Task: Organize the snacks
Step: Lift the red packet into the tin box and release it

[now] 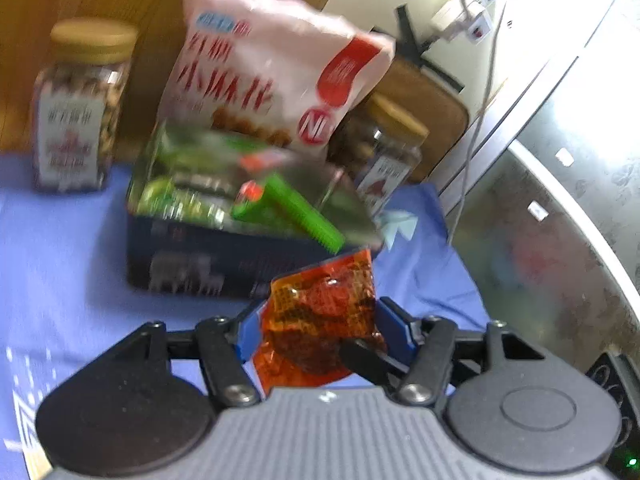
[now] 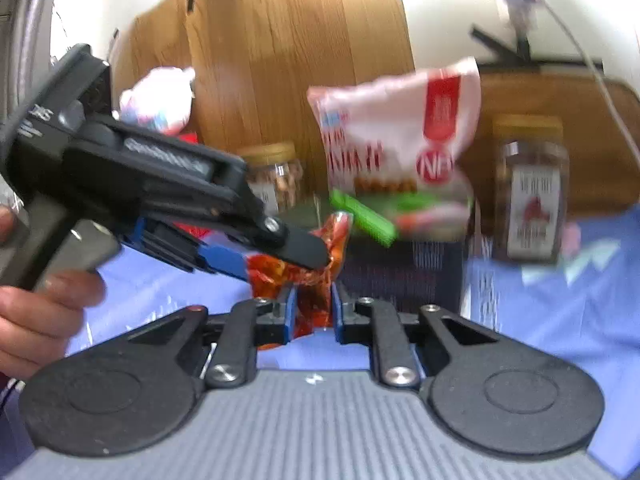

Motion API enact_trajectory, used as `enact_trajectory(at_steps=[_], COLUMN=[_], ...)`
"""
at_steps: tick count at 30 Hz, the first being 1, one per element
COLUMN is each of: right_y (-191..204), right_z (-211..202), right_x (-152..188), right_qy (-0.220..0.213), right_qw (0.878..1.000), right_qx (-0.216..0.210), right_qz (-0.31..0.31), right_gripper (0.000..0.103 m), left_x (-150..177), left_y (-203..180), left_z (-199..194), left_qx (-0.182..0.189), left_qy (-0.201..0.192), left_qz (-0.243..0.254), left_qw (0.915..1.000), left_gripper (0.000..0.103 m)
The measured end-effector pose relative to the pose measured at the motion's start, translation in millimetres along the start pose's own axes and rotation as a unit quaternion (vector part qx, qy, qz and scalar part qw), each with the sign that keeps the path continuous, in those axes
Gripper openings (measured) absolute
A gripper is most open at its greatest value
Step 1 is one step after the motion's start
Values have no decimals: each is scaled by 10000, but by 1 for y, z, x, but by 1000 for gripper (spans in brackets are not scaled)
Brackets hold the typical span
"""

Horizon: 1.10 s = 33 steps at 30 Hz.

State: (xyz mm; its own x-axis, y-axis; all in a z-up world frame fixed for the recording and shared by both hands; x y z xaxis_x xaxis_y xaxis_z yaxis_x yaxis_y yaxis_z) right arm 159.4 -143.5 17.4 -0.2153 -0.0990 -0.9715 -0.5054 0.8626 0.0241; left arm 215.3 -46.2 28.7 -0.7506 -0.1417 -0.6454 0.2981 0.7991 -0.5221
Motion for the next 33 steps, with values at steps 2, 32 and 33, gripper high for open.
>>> enact_trajectory(at_steps=[2, 32, 33], right_y=[-6, -46, -46], right_z=[6, 67, 61], right_x=[-15, -42, -41], right_qy=[-72, -268, -302], right_qw=[10000, 9979, 9977], right_qx=[48, 522, 516], right_qz=[-50, 265, 322], right_gripper=[21, 53, 53], left_x=[-16, -90, -88], left_y=[-6, 44, 45], left_z=[-1, 20, 12], left_qx=[-31, -1123, -1056], left_qy=[-129, -650, -661], left_qz=[95, 85, 22], left_qw=[9999, 9915, 9922], left_gripper=[59, 73, 73])
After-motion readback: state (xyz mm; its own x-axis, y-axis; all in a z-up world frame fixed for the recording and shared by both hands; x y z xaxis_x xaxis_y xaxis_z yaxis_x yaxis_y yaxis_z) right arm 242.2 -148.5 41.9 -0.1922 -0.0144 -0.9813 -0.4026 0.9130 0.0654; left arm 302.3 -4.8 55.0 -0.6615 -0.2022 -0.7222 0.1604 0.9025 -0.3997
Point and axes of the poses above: each gripper's, at about its wrist camera, not at the fingertips, and z roughly the way its jaws point, y to its left, x to its underside, the point moved 9 cm from there along z, roughly the way its jaws point, and after that the axes turned 3 degrees about -z, right-handed, at the moved point
